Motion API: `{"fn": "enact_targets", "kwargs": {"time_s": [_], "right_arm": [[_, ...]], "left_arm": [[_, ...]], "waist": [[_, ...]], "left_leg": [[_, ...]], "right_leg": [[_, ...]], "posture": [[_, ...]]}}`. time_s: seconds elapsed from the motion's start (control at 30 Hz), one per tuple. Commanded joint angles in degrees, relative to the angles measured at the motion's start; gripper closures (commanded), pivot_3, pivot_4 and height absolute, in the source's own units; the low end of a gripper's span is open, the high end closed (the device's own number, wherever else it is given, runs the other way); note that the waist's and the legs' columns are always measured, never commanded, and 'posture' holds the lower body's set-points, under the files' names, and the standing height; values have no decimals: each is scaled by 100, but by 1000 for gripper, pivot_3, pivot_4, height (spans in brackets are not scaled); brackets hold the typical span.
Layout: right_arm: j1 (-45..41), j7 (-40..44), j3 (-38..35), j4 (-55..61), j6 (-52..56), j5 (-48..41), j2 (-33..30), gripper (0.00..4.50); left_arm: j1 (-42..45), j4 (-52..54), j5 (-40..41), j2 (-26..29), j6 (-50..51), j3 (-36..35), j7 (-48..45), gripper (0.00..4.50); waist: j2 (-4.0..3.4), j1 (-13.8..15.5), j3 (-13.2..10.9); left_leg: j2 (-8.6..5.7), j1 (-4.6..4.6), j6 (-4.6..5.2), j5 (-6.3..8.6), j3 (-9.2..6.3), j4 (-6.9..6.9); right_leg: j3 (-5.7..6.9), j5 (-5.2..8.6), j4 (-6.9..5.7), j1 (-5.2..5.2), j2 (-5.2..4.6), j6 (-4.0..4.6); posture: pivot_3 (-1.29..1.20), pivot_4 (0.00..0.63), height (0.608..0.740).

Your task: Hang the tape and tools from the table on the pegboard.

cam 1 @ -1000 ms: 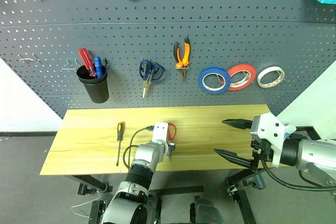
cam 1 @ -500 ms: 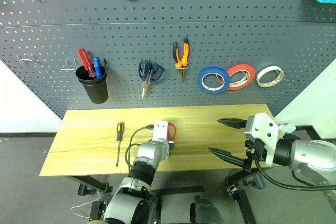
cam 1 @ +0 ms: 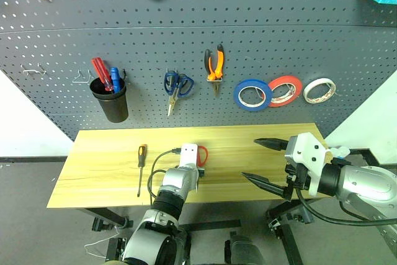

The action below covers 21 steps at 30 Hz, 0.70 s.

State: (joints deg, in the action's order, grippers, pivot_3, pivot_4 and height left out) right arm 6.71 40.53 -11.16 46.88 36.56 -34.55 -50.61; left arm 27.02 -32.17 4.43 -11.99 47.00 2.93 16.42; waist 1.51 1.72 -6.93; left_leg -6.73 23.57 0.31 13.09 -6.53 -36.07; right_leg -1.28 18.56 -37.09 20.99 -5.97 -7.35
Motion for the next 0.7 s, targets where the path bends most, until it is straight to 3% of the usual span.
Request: {"fn": "enact_targets", "kwargs": {"time_s": [0.03,0.4,0.5,0.7], "right_arm": [[-14,-98,-71,253,31,-50,41,44],[-7,-264,-51,372,111,-70,94,44],[-11,-302,-48,409,134,-82,111,0],[-11,-334,-54,447,163,-87,128,0]], "left_arm": [[-46,-477,-8,-459,94,43,-23,0],[145,-908,-52,-560,-36,97,103,0],[176,-1002,-46,-559,-86,99,96,558],[194,-1033,-9,-565,-97,135,85,2548]], "waist": [[-4,2,-1],[-20,-26,2],[-21,-64,2],[-24,-172,4]], "left_leg": [[0,0,1,0,0,-1],[0,-31,3,4,-2,-1],[0,-31,4,5,-2,-1],[3,-34,5,5,-6,4]], "right_leg": [[0,0,1,-1,-1,0],[4,2,22,-47,-10,-3],[7,2,28,-49,-11,-4],[11,1,41,-57,-10,-6]], "posture": [[-121,146,740],[-128,151,740],[-130,152,740],[-131,154,740]]}}
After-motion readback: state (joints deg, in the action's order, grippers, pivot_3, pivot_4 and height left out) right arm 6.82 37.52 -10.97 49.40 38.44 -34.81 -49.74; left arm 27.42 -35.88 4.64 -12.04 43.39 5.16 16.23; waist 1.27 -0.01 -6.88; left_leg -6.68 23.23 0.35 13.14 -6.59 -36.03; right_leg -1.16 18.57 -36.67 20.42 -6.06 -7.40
